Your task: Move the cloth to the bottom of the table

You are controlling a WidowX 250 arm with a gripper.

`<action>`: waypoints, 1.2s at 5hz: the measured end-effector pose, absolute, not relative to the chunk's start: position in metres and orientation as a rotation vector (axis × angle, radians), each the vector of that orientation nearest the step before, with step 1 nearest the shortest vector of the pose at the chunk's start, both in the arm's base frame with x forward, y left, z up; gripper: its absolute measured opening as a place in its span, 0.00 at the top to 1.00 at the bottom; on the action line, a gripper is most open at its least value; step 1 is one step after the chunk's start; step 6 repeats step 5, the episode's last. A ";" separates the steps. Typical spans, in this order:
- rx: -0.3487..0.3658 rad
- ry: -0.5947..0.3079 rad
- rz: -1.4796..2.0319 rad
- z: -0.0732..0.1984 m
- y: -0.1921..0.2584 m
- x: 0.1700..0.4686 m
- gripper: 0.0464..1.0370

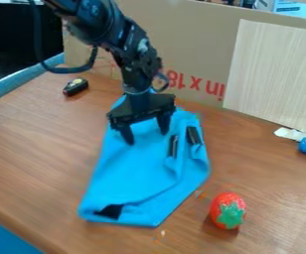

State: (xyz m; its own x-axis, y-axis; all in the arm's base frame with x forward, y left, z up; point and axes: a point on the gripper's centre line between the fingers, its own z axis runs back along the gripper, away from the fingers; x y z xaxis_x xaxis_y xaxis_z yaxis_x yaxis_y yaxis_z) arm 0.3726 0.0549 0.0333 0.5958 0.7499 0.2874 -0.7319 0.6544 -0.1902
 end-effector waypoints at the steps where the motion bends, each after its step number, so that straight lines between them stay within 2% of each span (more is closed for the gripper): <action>1: -0.073 -0.340 0.872 0.034 0.055 0.363 0.04; 2: -0.118 -0.343 0.844 0.054 0.050 0.355 0.04; 4: -0.157 -0.370 0.835 0.094 0.044 0.373 0.04; 5: -0.123 -0.338 0.817 0.116 0.048 0.377 0.04; 6: -0.123 -0.338 0.817 0.116 0.048 0.377 0.04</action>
